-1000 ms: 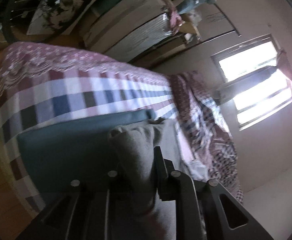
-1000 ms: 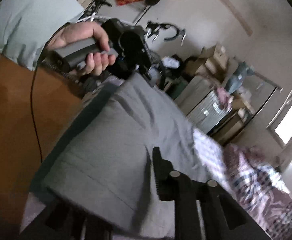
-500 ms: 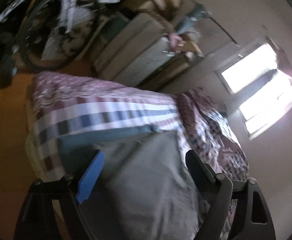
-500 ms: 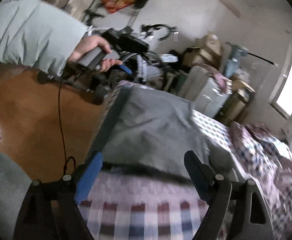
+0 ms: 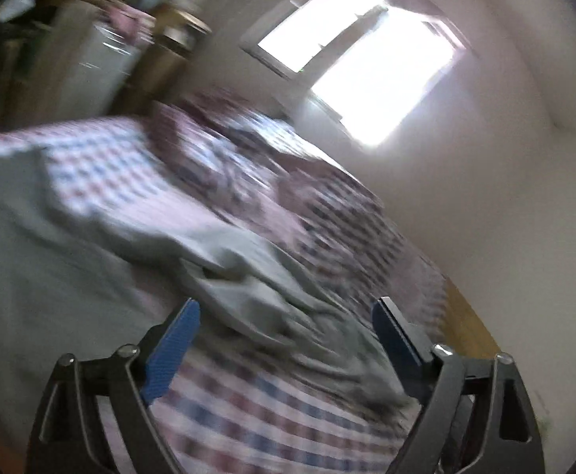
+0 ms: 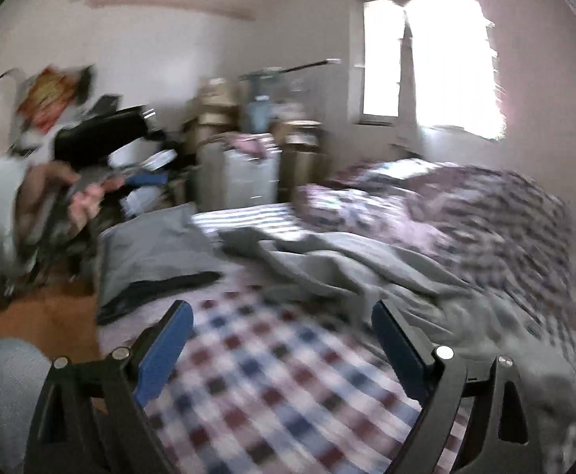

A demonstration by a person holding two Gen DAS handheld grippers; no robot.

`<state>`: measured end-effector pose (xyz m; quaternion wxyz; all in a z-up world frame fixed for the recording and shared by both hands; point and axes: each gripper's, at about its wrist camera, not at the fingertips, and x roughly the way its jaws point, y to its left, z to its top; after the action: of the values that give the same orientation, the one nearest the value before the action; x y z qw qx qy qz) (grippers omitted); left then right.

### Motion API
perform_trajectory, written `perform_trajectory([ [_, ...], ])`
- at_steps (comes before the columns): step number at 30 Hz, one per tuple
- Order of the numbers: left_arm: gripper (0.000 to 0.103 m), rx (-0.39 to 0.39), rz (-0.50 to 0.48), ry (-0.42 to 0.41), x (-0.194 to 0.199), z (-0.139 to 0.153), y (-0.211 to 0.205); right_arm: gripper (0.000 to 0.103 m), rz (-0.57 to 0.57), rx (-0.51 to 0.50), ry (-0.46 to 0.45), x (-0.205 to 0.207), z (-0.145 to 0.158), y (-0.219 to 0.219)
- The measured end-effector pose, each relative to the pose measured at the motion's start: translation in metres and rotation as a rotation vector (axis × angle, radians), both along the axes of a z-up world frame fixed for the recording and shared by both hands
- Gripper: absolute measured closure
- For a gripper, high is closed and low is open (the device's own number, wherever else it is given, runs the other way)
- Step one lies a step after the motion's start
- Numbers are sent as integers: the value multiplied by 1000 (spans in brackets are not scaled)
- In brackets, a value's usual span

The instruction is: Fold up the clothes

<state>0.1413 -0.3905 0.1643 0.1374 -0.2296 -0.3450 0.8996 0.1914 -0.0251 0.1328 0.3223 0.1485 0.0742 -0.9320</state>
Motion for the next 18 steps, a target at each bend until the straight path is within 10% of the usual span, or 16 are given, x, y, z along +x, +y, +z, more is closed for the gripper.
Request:
perform_trajectory([
  [9, 0, 21, -262, -5, -41, -13, 202, 0, -315, -282, -119, -18, -2, 145],
  [18, 0, -190, -317, -119, -71, -68, 322, 0, -662, -275, -383, -68, -45, 220],
])
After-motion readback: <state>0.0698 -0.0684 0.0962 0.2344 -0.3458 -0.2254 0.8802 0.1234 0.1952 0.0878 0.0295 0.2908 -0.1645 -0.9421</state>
